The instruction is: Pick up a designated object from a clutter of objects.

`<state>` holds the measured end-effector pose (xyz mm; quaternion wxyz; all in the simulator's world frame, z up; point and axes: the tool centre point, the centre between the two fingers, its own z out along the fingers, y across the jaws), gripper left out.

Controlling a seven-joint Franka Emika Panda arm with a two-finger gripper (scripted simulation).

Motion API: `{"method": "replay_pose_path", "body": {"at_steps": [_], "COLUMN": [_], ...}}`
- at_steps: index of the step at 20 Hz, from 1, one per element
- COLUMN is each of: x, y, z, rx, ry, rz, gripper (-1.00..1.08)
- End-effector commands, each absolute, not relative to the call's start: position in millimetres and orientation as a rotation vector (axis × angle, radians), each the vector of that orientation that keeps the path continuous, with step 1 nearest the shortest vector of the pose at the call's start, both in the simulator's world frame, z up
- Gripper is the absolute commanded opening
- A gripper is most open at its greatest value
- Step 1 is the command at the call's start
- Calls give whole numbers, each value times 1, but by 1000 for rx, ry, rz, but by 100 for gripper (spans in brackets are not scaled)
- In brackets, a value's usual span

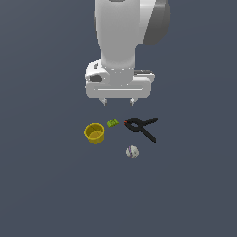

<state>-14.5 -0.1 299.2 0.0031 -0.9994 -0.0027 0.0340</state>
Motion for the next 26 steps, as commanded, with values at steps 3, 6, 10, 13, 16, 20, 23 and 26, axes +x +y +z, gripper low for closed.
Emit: {"method": "replay_pose_path", "body": {"at_steps": [3,6,10,13,16,20,23,26], "x": [-14,-14,-14,-14,-14,-13,-13,-14], "y": [0,0,0,-2,-6,-14,-23,-34], "z": [299,297,297,294,287,273,259,242], "rx": [-3135,-3141,-3142,-3140,-3137,-3126,-3112,-3089], "ry": [-8,-8,-9,15,64,169,280,419], "rz": [108,113,114,110,103,88,73,54], "gripper": [28,28,28,28,28,28,28,28]}}
